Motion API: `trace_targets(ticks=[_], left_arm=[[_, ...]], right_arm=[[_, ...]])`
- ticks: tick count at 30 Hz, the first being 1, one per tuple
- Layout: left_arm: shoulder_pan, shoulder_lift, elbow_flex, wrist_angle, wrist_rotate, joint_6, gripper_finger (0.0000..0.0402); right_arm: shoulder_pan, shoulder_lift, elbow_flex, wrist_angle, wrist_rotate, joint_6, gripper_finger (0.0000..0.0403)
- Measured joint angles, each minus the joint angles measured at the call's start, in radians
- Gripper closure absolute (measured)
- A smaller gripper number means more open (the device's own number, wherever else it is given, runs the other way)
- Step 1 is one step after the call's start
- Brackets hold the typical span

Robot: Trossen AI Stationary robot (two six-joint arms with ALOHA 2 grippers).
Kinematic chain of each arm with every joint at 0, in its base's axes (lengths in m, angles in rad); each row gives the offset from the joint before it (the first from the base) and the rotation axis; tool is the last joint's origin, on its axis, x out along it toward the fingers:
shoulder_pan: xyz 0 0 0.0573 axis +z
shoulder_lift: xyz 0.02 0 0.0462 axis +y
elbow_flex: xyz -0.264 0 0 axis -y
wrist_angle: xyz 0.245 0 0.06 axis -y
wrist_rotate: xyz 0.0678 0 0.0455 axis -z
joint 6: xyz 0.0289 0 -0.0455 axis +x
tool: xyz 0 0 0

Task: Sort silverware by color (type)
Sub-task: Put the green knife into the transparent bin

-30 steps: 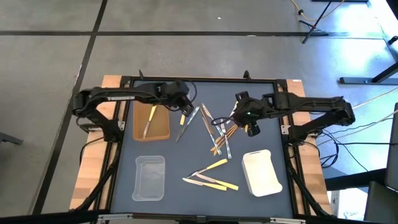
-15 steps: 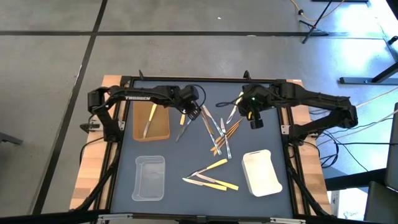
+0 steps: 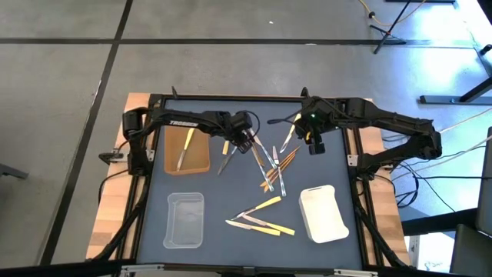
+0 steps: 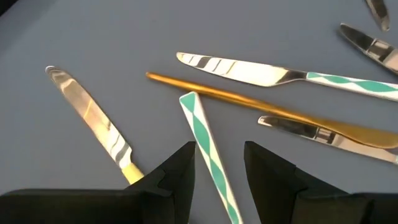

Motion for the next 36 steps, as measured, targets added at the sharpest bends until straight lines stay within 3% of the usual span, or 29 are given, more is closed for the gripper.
trace_targets(ticks=[16,36], left_arm=[[0.0,0.128,0.0,0.049,-0.029,-0.001,0.0271],[0.001,0.131,-0.001,0.05,-0.035,-0.004,0.028]], right_arm=[[0.0,0.0,0.0,0.011,-0.034,-0.001,0.0207],[0.0,0.0,0.0,0.016,-0.035,0.0,0.0207]])
